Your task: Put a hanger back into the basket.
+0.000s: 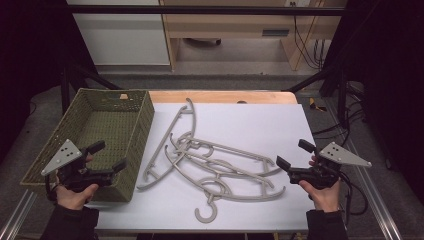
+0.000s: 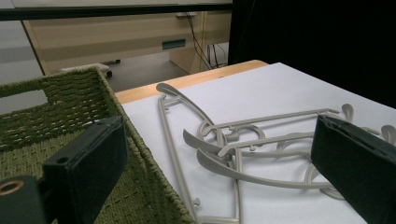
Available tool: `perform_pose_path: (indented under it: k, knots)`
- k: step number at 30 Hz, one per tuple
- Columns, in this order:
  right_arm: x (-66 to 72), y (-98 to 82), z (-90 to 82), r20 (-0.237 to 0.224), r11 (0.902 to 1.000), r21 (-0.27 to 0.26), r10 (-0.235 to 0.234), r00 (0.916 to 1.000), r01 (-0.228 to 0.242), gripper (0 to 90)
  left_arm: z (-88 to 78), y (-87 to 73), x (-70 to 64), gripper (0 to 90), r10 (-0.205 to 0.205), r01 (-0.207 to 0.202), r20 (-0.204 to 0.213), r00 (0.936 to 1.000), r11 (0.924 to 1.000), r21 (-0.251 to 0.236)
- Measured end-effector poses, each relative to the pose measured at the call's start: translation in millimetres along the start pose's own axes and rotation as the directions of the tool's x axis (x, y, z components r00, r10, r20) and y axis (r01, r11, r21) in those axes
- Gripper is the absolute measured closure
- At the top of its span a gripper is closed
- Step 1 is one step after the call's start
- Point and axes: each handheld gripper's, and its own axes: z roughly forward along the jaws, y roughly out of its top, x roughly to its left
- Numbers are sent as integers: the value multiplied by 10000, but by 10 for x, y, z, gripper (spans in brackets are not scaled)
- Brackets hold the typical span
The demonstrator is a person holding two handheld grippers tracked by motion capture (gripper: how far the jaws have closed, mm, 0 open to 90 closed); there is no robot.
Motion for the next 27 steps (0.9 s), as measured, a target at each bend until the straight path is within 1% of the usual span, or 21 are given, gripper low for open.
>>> perform_pose_path:
  k: [2, 5, 10, 14, 16, 17, 18, 20, 22, 27]
  knots:
    - [7, 3, -1, -3, 10000, -7, 35, 10000, -35, 20, 7, 2, -10, 36, -20, 20, 19, 10000, 10000, -28]
    - [17, 14, -4, 21, 10000, 28, -84, 10000, 84, 19, 27, 6, -58, 39, 29, -29, 101, 9999, 10000, 44]
    - [30, 24, -5, 0, 9999, 103, -137, 9999, 137, 17, 116, 16, -188, 41, 313, -325, 479, 9984, 9991, 257]
    - [45, 28, 3, -2, 9998, 99, -168, 9999, 168, 16, 203, 18, -300, 43, 619, -659, 805, 9948, 9966, 485]
    - [59, 36, 1, -78, 9996, 135, -247, 9997, 248, 16, 255, 12, -358, 49, 734, -803, 1013, 9921, 9946, 659]
    - [65, 36, 4, -92, 9997, 135, -222, 9997, 223, 16, 322, -5, -420, 51, 823, -928, 1205, 9893, 9920, 850]
    - [65, 36, 4, -92, 9997, 135, -222, 9997, 223, 16, 322, -5, -420, 54, 823, -928, 1205, 9893, 9920, 850]
    - [71, 34, 12, -59, 9996, 157, -217, 9997, 218, 14, 397, -25, -481, 54, 922, -1083, 1423, 9855, 9880, 1104]
    - [72, 35, 11, -71, 9997, 145, -219, 9997, 220, 14, 465, -44, -542, 55, 1017, -1238, 1648, 9811, 9837, 1303]
    - [79, 33, 15, -112, 9996, 144, -245, 9996, 246, 15, 623, -92, -686, 59, 1308, -1695, 2142, 9680, 9701, 1735]
